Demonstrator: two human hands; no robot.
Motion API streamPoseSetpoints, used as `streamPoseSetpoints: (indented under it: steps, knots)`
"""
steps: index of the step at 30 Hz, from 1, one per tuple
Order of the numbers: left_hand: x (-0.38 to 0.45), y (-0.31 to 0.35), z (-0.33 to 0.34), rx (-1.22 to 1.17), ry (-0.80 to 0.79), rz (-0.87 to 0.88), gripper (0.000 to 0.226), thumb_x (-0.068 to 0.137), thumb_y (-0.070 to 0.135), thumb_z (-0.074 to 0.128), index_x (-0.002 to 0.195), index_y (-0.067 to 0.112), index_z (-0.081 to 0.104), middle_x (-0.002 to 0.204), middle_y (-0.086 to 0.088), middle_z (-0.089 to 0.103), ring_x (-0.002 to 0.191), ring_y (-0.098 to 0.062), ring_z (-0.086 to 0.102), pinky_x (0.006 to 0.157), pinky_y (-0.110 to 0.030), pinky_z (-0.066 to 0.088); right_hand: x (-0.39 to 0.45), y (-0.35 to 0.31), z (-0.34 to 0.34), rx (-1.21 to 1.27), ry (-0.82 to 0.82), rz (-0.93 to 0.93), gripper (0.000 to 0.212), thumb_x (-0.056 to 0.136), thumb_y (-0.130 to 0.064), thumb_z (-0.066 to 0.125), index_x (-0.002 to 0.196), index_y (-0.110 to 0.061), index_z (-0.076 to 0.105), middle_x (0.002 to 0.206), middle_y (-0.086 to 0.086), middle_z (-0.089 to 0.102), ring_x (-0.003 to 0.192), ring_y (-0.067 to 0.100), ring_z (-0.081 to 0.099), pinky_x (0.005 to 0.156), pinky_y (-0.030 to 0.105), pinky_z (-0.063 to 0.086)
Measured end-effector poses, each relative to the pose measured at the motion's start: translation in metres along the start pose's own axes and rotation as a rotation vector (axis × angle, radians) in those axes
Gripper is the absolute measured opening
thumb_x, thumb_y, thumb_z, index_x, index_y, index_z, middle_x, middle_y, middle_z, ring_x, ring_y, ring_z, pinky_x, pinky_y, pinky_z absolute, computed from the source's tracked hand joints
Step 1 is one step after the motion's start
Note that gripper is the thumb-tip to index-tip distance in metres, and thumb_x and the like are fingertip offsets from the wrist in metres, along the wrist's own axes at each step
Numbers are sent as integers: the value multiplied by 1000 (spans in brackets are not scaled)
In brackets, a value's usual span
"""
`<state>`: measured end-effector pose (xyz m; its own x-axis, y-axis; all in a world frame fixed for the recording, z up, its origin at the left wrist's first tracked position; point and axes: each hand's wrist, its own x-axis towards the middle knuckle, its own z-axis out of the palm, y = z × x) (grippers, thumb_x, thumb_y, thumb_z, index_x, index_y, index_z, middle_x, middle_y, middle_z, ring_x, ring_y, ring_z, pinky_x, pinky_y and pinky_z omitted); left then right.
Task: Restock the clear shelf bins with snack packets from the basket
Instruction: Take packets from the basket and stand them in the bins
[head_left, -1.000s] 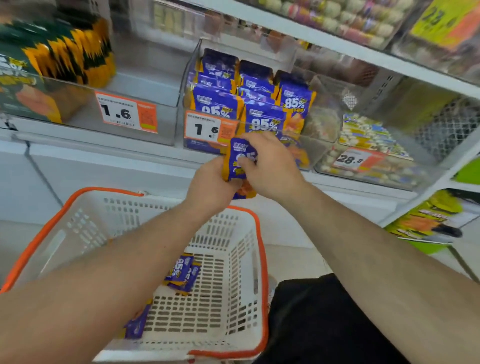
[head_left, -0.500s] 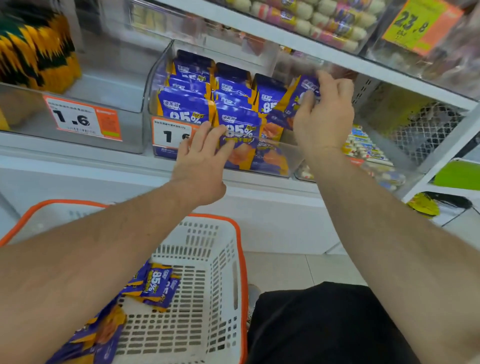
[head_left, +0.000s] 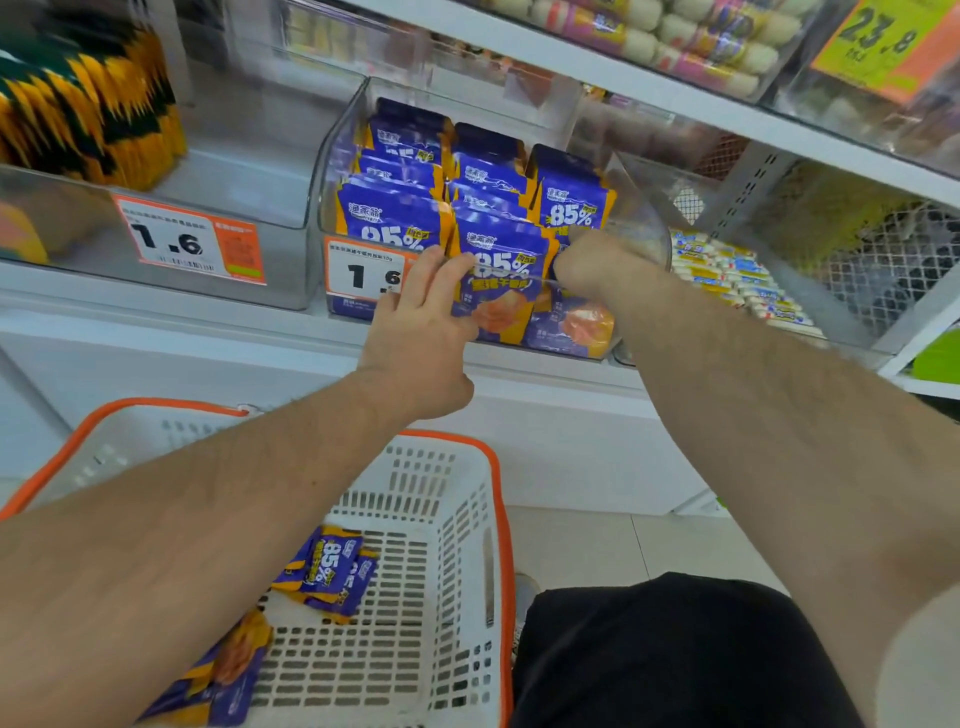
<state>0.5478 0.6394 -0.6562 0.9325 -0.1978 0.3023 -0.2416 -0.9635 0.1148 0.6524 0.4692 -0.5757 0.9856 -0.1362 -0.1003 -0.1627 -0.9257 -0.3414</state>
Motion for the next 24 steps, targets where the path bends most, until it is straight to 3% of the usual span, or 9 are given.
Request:
streamPoseSetpoints:
  steps: [4,8,9,12,14,16,18,20,24]
  knots:
    - [0,-1,1,-7,-5,11,45,76,38,73,120,34,63,161,2,-2,148,-25,-11,113,-52,25,3,3,4,32,60,40,45,81,-30,45,120,-10,56,125,6,59,109,33,58,64,24,45]
    - [-2,-4,4,-33,-26,42,45,78,36,71,122,35,62,162,2,-11,148,-26,-16,114,-49,25,-16,1,7,142,10,21,43,98,-13,42,139,-1,45,140,20,49,126,36,49,34,10,37]
    - [-3,-5,4,-49,-21,52,47,78,35,71,124,35,61,163,2,-12,148,-26,-17,114,-49,24,-23,0,6,235,51,33,41,98,-12,42,137,-1,47,138,20,51,124,35,52,38,7,39]
    - [-13,-11,11,-150,56,88,57,76,29,73,132,29,57,164,-3,-6,150,-27,-13,116,-49,18,-32,-2,21,60,583,-92,37,90,-22,44,121,-10,60,126,15,59,114,34,56,86,30,45]
    - [-28,-21,24,-228,111,100,62,73,24,75,133,22,58,164,-8,4,151,-29,-5,115,-51,20,-41,-5,45,32,918,-332,33,81,-19,50,108,-9,66,113,16,60,101,35,58,82,39,42]
    - [-50,-36,43,-289,65,73,61,74,20,73,133,18,58,163,-8,9,151,-28,1,115,-51,19,-59,-15,73,148,1043,-605,28,72,-14,55,97,-5,66,99,19,58,89,35,56,73,38,40]
    - [-74,-53,63,-349,-81,-15,60,79,19,69,137,18,54,163,-4,11,151,-24,2,116,-48,14,-76,-22,113,135,924,-832,23,71,-13,58,90,-4,65,90,18,57,85,31,50,72,36,33]
    - [-101,-73,84,-364,-240,-120,60,85,21,64,142,22,47,162,-1,17,151,-20,6,118,-44,11,-94,-30,169,41,626,-962,20,74,-18,52,84,-7,65,83,13,58,79,30,52,71,36,34]
    - [-141,-112,108,-395,-406,-310,54,84,21,61,137,23,52,147,1,46,138,-22,38,113,-41,31,-117,-35,272,-268,-153,-846,23,81,-20,50,92,-13,69,90,7,68,86,30,63,71,34,45]
